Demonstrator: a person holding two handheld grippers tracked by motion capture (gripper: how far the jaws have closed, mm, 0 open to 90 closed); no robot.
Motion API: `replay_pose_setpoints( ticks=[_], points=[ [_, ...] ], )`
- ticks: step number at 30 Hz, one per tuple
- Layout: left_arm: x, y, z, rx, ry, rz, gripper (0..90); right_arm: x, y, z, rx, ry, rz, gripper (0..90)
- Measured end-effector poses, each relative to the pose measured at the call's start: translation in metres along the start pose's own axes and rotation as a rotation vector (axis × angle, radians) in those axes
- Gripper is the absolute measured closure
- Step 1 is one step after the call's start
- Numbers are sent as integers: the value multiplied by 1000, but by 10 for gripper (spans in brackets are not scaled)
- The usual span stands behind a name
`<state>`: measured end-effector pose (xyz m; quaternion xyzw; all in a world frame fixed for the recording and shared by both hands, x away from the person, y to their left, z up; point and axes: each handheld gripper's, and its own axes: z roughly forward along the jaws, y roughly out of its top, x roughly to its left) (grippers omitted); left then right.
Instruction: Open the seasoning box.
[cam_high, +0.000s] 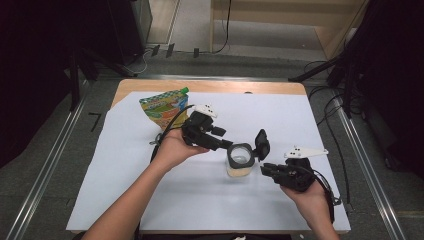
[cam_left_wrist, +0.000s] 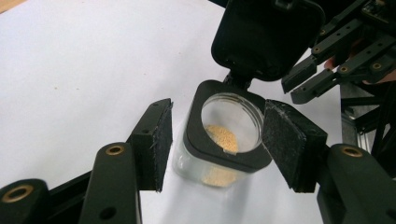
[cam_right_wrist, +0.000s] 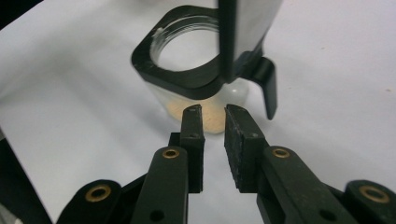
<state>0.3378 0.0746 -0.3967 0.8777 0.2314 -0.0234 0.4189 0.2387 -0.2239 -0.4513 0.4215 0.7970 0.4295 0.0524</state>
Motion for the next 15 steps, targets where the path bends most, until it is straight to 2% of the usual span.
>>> replay_pose_setpoints(
  ticks=[3,8,11,15],
  points=[
    [1,-2,-3,6,-1,8,446,6,-1,-1,6,16,-9,771],
    [5,-10,-10,1,-2,-4,442,13,0,-1,-1,38,-30,758],
    [9,-17,-19,-27,19,-21,436,20,1,1,0,66,-62,734],
    [14,-23,-28,-36,36,-43,434,28,4,3,-4,85,-83,716]
  ],
)
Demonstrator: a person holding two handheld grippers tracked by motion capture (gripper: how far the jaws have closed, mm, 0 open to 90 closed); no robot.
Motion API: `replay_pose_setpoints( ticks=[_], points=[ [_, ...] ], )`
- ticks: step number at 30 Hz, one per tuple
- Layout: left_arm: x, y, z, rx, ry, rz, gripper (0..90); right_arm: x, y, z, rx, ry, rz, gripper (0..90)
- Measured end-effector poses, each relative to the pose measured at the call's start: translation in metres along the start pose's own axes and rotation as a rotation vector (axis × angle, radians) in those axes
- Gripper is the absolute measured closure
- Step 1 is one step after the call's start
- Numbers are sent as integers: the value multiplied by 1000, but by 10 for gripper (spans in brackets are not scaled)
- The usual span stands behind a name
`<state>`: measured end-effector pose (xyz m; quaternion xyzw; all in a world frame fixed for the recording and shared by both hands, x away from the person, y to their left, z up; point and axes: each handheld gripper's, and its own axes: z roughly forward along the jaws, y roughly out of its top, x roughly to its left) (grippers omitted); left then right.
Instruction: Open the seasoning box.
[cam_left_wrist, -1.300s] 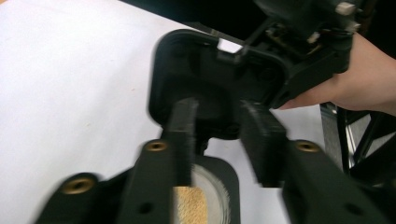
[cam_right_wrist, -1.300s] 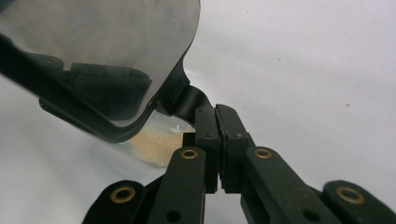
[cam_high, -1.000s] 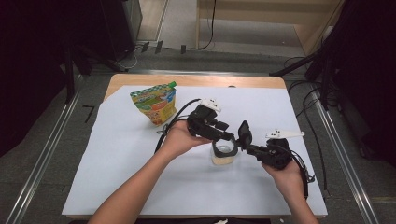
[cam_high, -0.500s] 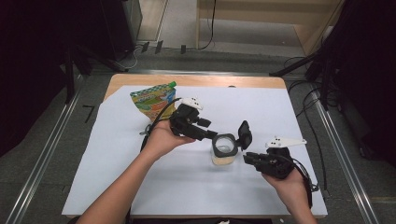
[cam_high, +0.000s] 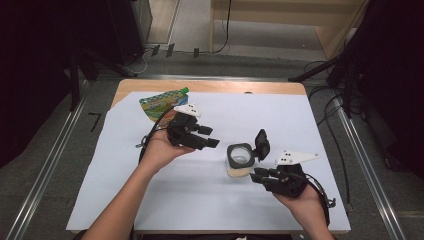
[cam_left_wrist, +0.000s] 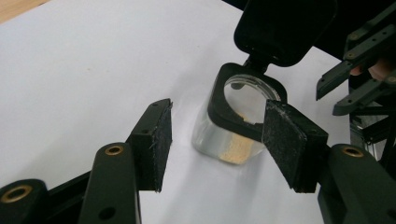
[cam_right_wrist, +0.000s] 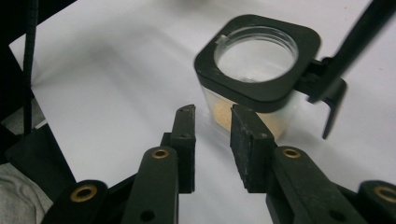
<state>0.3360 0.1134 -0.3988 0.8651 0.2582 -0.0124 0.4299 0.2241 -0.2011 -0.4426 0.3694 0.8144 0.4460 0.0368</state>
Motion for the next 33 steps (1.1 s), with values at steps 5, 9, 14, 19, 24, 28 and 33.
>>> replay_pose_setpoints(
  ticks=[5,9,14,19,24,28,33],
  points=[
    [3,-6,-9,-12,19,-10,418,8,4,4,-3,17,-26,690],
    [8,-13,-19,-10,43,-21,416,20,8,14,-1,34,-53,634],
    [13,-22,-30,-7,61,-38,416,25,12,23,3,52,-65,598],
    [18,-30,-43,-15,87,-56,416,28,15,31,6,64,-84,574],
    [22,-39,-54,-16,130,-71,415,30,18,36,9,78,-95,563],
    [26,-46,-61,-17,149,-85,415,30,19,40,13,75,-102,538],
    [32,-54,-72,-33,173,-113,416,30,21,43,17,80,-104,540]
  ],
)
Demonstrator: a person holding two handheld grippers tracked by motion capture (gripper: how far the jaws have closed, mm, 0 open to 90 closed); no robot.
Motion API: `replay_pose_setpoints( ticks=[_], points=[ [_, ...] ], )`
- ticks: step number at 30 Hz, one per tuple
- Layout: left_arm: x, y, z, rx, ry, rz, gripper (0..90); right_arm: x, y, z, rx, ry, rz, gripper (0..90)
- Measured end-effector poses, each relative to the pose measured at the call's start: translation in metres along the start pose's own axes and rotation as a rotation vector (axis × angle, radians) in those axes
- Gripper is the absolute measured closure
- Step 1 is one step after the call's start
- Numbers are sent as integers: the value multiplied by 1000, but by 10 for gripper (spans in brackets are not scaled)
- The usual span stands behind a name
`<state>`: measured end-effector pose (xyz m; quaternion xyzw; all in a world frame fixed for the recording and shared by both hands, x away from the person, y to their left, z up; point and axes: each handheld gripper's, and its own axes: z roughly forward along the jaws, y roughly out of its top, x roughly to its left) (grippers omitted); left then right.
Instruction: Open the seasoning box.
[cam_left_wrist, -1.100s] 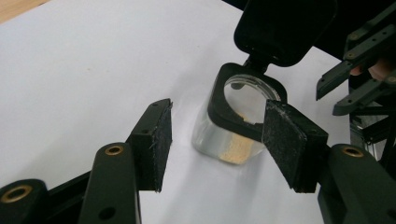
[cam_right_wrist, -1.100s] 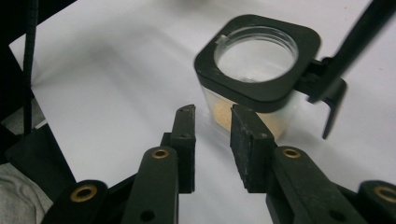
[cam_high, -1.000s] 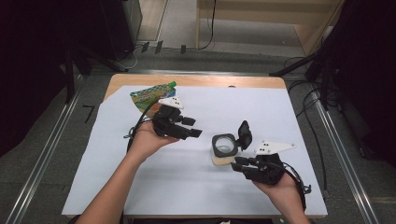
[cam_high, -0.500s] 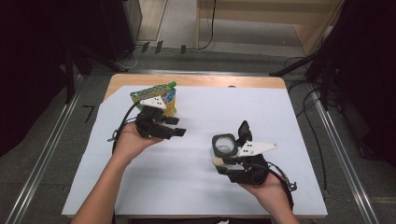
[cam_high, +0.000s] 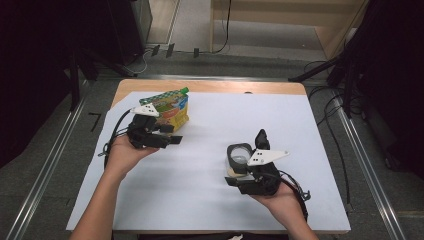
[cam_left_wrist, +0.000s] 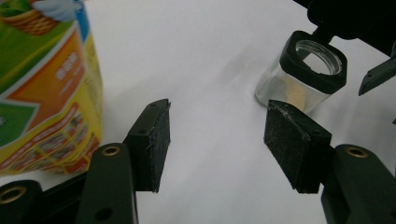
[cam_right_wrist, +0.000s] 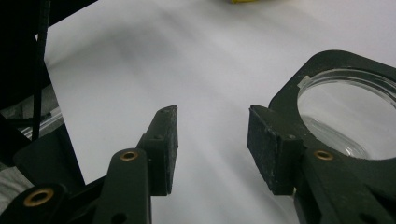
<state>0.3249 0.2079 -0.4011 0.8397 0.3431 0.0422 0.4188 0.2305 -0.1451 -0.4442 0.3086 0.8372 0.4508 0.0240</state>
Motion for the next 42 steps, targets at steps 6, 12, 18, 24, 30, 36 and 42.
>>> replay_pose_setpoints(
  ticks=[6,12,18,24,30,36,42],
  points=[
    [14,-8,-13,-17,31,-62,413,1,1,5,11,11,-6,540],
    [28,-17,-24,-28,82,-70,416,1,2,7,12,18,-12,539],
    [38,-23,-34,-49,121,-81,419,1,1,8,16,16,-6,540],
    [53,-28,-39,-58,150,-89,418,1,1,9,22,18,-5,540],
    [68,-25,-33,-48,176,-92,403,2,-1,11,30,17,-6,540],
    [77,-18,-23,-59,154,-103,403,3,-2,12,34,12,0,540],
    [83,-12,-14,-90,126,-95,401,2,1,13,19,9,13,539]
  ],
)
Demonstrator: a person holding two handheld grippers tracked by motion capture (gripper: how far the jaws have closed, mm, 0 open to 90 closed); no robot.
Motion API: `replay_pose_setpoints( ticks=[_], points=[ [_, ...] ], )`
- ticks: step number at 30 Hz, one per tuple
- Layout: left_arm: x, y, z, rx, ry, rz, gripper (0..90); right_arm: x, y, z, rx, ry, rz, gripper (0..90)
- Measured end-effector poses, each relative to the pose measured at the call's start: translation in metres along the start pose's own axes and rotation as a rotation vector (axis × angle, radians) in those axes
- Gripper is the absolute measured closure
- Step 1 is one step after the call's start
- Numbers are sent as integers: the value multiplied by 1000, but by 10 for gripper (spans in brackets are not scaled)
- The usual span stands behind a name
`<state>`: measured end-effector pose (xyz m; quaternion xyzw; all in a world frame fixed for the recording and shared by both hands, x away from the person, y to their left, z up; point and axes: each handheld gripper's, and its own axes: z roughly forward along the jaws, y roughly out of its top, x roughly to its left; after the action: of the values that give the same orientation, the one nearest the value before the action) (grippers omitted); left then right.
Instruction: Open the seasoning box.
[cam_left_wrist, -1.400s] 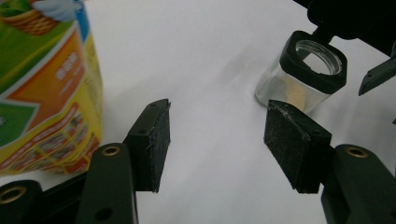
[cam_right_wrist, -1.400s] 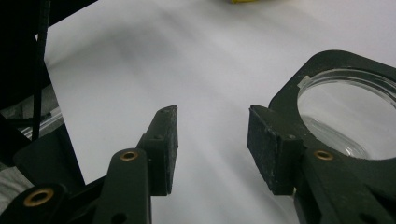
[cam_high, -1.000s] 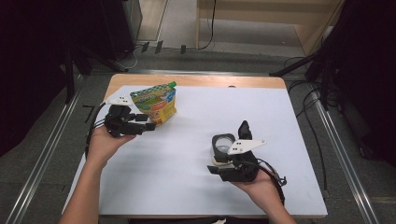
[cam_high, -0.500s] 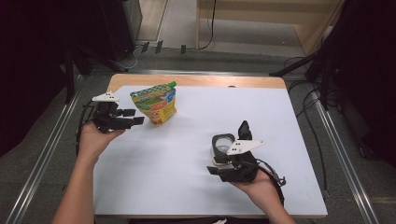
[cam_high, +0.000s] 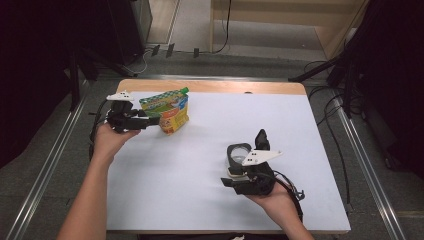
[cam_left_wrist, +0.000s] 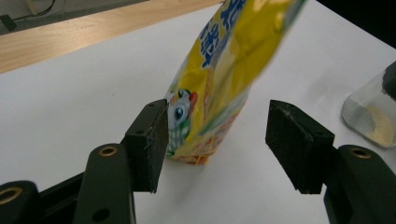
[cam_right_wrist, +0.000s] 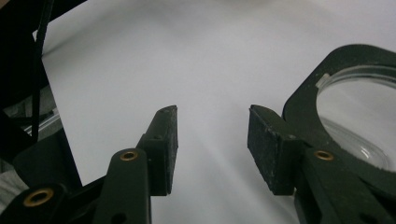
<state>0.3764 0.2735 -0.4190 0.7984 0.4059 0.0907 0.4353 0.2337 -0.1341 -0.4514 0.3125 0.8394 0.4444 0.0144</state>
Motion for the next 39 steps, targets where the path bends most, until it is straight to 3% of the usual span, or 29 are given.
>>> replay_pose_setpoints(
  ticks=[5,10,12,14,19,28,31,32,39],
  points=[
    [1,5,10,-16,-8,35,427,3,10,4,-2,-1,-13,533],
    [4,3,23,-3,-7,26,453,5,22,12,19,-8,-41,526],
    [6,2,25,-25,-17,16,475,5,27,17,20,-8,-44,525],
    [6,2,25,-39,-21,9,530,5,30,23,15,-6,-52,524],
    [0,2,23,-52,19,53,672,6,27,32,5,-9,-55,523],
    [-8,6,20,-42,24,4,807,9,15,42,26,-2,-43,526],
    [-9,7,20,-41,10,-21,832,11,14,43,28,-3,-44,526],
    [-9,9,19,-38,-5,-56,837,12,14,43,24,-2,-50,526],
    [-17,20,9,19,-23,-68,845,12,14,42,12,-2,-50,525]
  ],
)
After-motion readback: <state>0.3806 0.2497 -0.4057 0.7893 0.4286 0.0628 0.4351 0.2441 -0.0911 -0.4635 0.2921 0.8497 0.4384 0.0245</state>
